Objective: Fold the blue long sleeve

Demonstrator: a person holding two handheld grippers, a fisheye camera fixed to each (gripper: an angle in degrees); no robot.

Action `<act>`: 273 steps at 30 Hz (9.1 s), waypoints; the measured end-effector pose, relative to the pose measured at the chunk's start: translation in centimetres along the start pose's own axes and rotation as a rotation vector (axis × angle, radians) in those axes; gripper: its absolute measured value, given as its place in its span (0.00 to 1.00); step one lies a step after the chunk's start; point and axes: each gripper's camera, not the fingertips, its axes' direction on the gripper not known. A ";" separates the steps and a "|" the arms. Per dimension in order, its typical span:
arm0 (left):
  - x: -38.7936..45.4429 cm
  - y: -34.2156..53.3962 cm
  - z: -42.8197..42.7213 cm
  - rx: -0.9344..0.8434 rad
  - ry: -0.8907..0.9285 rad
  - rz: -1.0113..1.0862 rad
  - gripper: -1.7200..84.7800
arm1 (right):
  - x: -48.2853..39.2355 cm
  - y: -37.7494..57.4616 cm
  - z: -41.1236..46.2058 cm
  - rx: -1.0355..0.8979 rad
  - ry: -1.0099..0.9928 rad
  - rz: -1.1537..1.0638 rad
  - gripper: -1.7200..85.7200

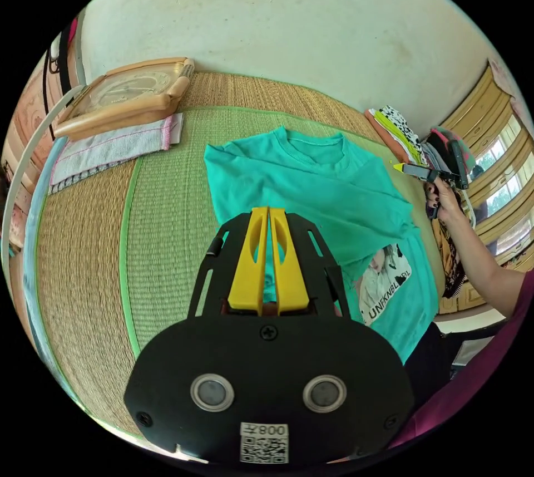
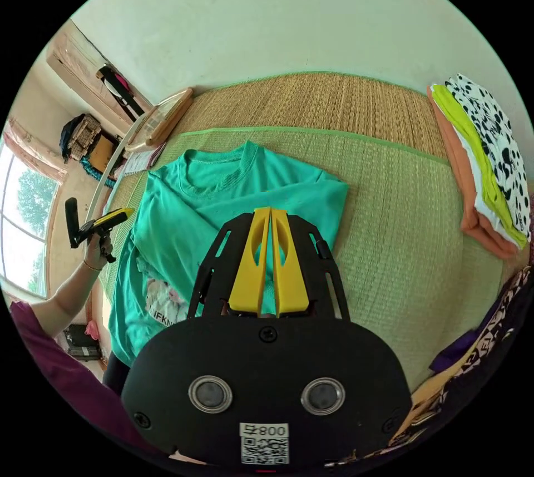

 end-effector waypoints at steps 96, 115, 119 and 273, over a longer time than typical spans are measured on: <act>-21.2 59.4 -4.4 -0.269 0.461 -0.574 0.04 | 13.2 63.3 -10.9 -0.109 -0.333 0.355 0.06; -20.0 63.1 -4.0 -0.295 0.452 -0.601 0.04 | 20.3 68.5 -4.8 0.045 -0.844 0.602 0.12; -19.7 64.1 -4.7 -0.276 0.464 -0.602 0.04 | 20.5 68.9 -5.8 0.087 -0.878 0.607 0.06; -23.2 17.8 -1.4 0.179 0.788 -0.766 0.09 | 27.6 26.0 -4.7 0.124 -0.814 0.585 0.05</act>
